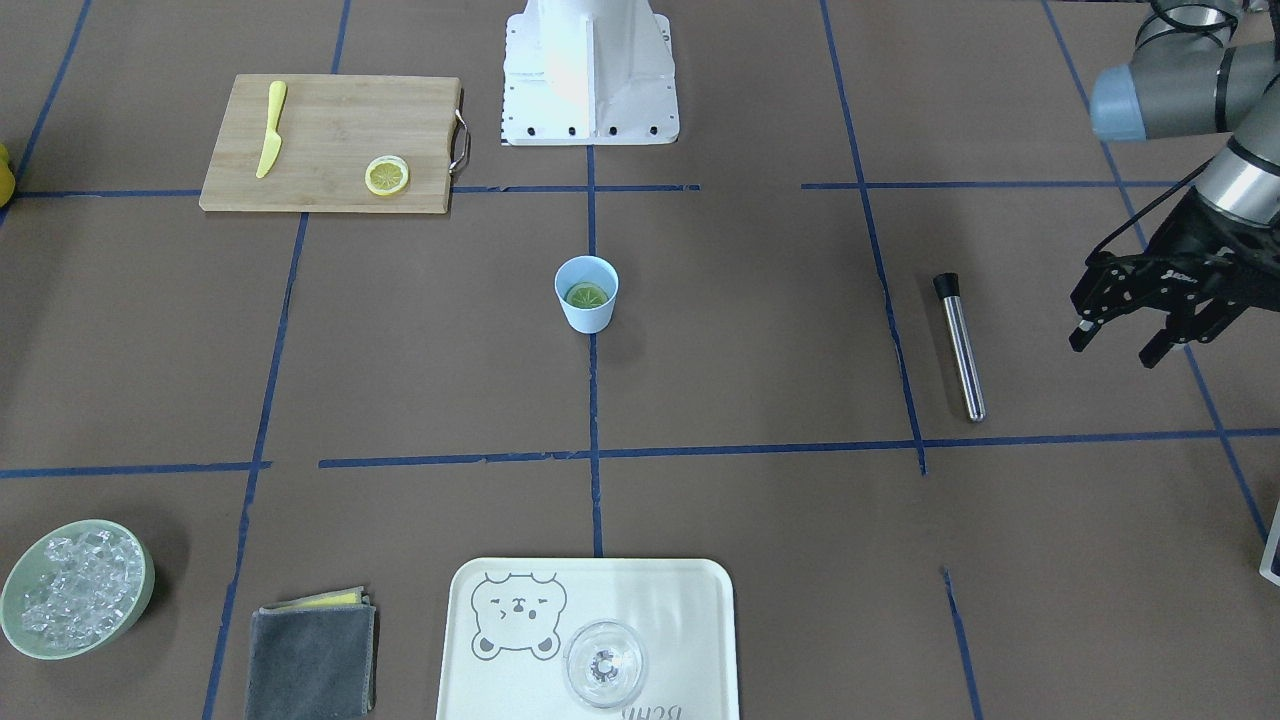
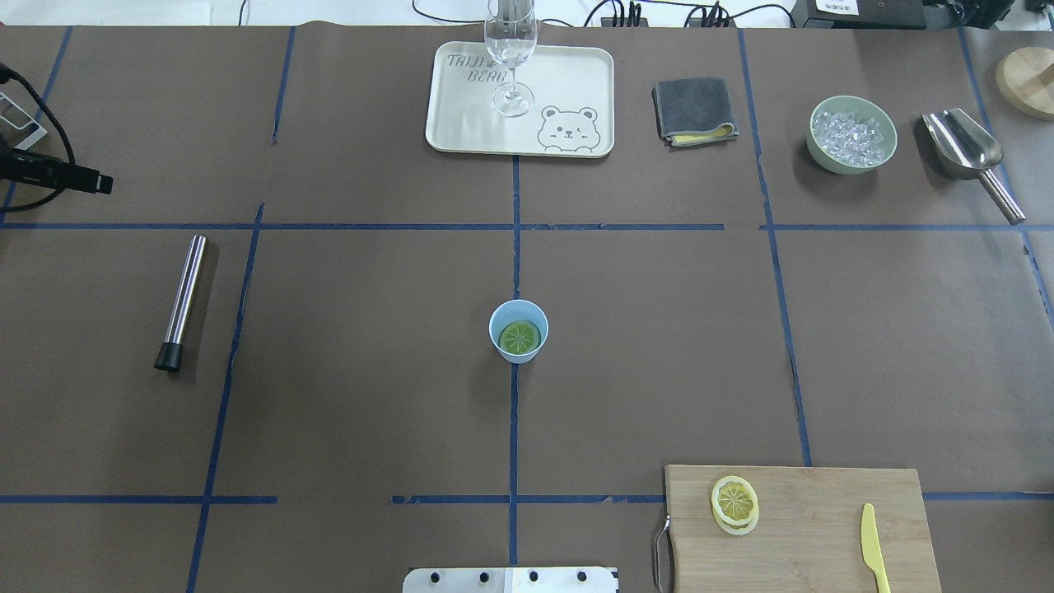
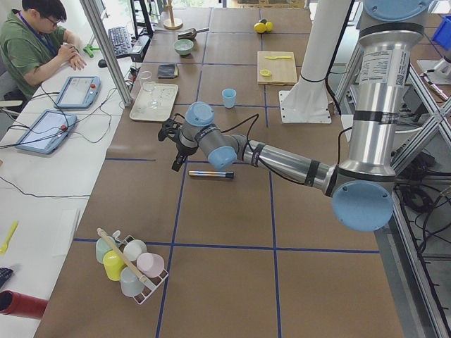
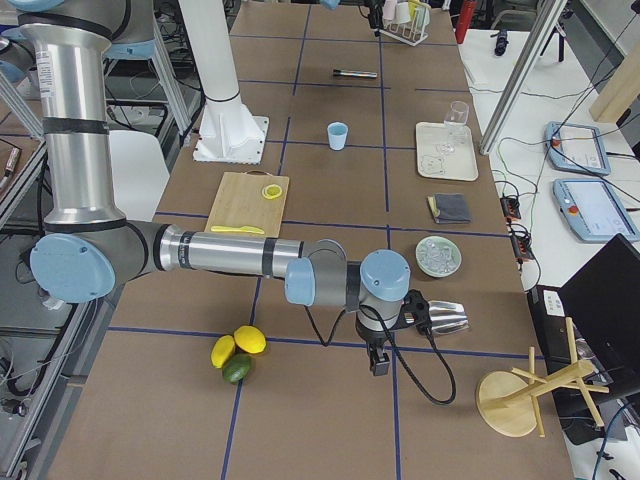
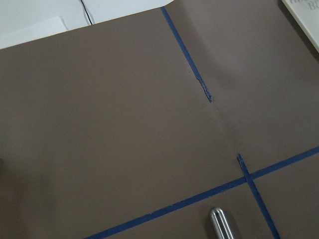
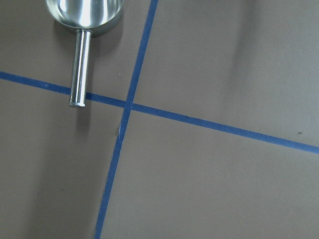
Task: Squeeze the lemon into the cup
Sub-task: 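Move the left gripper to the steel muddler lying on the table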
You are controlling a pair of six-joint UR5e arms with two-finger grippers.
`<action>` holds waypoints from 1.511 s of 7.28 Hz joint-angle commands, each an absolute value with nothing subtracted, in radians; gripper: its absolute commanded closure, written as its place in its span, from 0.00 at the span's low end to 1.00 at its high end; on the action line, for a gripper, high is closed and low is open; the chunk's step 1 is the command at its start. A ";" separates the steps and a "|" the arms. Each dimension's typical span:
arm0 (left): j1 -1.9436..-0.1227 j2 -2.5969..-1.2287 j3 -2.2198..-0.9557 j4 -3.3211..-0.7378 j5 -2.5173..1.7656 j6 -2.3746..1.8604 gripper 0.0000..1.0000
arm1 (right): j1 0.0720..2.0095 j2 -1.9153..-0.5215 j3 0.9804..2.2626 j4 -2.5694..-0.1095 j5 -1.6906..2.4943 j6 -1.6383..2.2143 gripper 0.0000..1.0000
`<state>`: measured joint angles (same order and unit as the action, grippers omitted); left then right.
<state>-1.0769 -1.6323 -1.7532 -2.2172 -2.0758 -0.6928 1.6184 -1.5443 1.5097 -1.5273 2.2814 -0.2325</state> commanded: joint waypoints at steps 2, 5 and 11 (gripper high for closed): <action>-0.876 -1.672 -1.668 -2.264 -1.921 -0.885 0.36 | 1.620 -1.554 1.511 -1.522 2.283 -0.215 0.00; -0.841 -1.713 -1.591 -2.263 -1.919 -0.881 0.37 | 1.620 -1.555 1.511 -1.522 2.283 -0.218 0.00; -0.827 -1.729 -1.543 -2.261 -1.917 -0.862 0.40 | 1.620 -1.552 1.511 -1.522 2.281 -0.216 0.00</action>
<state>-0.8328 -1.7264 -1.5481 -2.2606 -1.9175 -0.8634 1.6199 -1.5527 1.5110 -1.5217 2.2811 -0.2163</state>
